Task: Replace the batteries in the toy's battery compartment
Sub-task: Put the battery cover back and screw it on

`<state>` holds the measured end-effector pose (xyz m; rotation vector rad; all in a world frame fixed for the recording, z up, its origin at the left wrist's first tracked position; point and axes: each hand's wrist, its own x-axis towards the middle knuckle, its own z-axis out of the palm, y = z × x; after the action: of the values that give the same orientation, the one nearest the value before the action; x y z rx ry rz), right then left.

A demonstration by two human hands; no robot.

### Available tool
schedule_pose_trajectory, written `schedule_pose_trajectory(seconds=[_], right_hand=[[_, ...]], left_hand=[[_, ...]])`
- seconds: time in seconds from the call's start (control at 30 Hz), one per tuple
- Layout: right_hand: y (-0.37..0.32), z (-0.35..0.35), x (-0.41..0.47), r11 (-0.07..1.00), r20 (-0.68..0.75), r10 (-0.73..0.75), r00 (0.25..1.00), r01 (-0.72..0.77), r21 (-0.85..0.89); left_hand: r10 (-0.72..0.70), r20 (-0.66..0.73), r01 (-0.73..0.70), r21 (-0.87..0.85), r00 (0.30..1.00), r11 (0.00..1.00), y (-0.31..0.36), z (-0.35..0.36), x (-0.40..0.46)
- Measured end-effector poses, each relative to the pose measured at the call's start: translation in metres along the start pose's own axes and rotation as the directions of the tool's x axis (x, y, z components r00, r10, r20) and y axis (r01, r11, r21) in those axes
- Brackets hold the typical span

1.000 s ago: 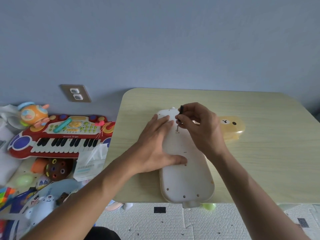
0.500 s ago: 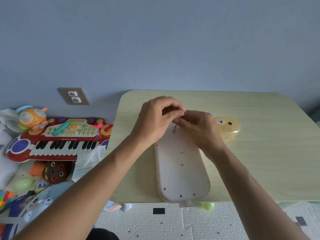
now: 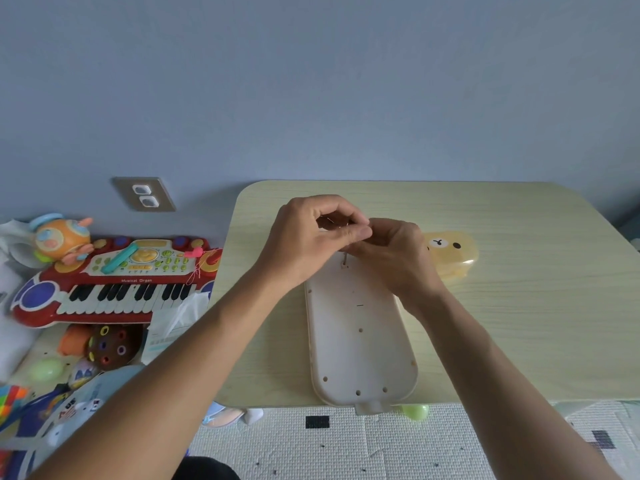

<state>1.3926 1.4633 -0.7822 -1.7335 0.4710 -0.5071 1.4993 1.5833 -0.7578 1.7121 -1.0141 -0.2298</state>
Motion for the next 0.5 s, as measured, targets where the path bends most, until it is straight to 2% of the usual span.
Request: schedule_pose_trajectory(seconds=[0.1,0.2,0.3,0.37,0.5], right_hand=[[0.0002,0.0055,0.0014,0.995,-0.040,-0.016,0.999,0.012,-0.101],[-0.0036,0.0026,-0.0017,0.999,0.049,-0.010,0.999,0.012,-0.035],[-0.0028,0.0030,-0.0025,1.000,0.006,0.014,1.000,-0.014,-0.005],[-0.0032,0.0058,-0.0009,0.998,-0.040,0.010,0.999,-0.012,-0.060],[-0.0076,0.0054,-0.0010,0.998,0.019,0.016,1.000,-0.015,-0.054]], left_hand=[[-0.033,-0.102,0.028,-0.052,0.994,0.998,-0.0017,0.0066,-0.0012],[-0.020,-0.079,0.011,-0.114,0.997,0.993,-0.0045,0.0058,-0.0020],[-0.007,-0.028,0.004,-0.103,1.000,0.995,-0.0043,0.0041,-0.0032],[-0.029,-0.073,0.024,-0.067,0.997,0.997,-0.0042,0.0062,-0.0025],[-0.039,-0.090,0.033,-0.076,0.995,0.997,-0.0055,0.0077,-0.0012]])
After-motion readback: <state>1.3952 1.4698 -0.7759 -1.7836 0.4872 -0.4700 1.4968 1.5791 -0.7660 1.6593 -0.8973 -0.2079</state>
